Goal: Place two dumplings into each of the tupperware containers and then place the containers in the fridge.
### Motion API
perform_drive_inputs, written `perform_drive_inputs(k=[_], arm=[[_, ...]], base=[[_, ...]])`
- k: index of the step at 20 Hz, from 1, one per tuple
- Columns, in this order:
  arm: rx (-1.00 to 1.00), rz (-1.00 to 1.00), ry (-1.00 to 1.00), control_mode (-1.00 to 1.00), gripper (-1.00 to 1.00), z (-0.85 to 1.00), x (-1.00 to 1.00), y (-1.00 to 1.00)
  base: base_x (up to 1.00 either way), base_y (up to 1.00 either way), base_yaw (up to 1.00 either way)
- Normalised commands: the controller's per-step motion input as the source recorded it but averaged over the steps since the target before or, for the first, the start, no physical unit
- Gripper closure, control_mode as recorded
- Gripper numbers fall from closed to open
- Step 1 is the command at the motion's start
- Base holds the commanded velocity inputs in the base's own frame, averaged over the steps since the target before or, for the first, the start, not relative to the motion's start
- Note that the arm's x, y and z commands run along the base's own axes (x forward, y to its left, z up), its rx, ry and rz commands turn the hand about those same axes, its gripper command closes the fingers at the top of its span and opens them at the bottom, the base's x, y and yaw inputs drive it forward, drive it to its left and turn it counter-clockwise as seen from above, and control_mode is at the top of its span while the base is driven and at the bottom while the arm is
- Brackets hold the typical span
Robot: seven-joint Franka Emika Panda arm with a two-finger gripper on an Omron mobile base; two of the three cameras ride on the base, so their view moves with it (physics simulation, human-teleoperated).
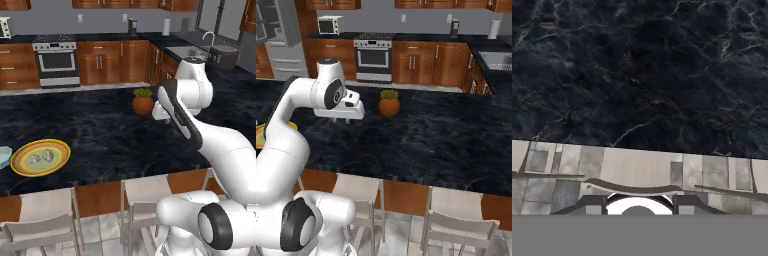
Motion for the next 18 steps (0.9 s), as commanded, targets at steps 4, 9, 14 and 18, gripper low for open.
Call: perform_drive_inputs(k=[4, 9, 14, 18], arm=[[0.0, 0.0, 0.0, 1.0, -1.0, 0.0, 0.0, 0.0], [0.0, 0.0, 0.0, 1.0, -1.0, 0.0, 0.0, 0.0], [0.0, 0.0, 0.0, 1.0, -1.0, 0.0, 0.0, 0.0], [0.0, 0.0, 0.0, 1.0, -1.0, 0.0, 0.0, 0.0]], base=[[0.0, 0.0, 0.0], [-0.74, 0.49, 0.02], [-0.61, 1.0, 0.0], [0.0, 1.0, 0.0]])
